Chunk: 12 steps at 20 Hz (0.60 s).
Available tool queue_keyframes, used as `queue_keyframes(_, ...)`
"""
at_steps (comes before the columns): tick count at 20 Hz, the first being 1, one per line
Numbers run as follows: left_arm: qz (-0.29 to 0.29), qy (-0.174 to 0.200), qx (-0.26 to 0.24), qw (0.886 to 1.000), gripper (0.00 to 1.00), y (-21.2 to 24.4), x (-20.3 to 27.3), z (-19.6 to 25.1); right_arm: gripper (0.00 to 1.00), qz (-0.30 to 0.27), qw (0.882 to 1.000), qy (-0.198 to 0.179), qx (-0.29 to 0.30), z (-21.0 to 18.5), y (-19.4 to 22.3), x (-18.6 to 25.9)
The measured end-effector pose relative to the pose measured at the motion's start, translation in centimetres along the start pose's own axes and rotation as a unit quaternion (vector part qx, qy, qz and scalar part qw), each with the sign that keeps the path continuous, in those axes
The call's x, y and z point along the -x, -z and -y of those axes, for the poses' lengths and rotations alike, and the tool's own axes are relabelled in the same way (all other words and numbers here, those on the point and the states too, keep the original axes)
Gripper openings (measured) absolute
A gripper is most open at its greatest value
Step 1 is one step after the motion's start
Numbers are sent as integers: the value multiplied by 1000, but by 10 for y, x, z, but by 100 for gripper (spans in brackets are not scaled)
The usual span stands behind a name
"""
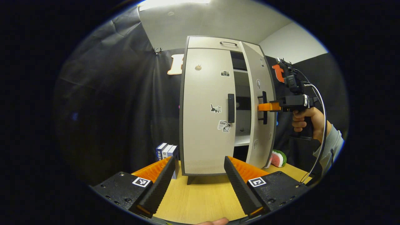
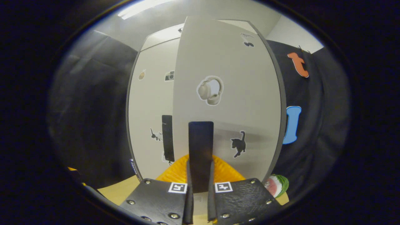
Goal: Open the right door of the double-door shoe cabinet with the right hand, and open the left door with the left hand.
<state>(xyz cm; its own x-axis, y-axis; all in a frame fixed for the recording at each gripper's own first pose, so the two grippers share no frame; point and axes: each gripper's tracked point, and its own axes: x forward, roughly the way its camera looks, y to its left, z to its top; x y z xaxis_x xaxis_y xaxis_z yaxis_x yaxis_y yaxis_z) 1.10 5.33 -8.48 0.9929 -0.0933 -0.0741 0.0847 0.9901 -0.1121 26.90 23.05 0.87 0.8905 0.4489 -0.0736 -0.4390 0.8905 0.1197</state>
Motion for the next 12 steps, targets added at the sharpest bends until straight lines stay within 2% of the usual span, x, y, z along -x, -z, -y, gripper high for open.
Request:
queue_keyframes(5,-15,-3,6,1000,96,9,-11,-5,18,1,1000,-7,5,7,2,14)
queue_keyframes(9,-25,-9,12,1000,98,15,-21,-5,18,-3,1000,1,22,20,3,31)
queue_keyframes(12,-24,6,13,1000,98,16,-27,12,18,2,999,6,31,33,1,42)
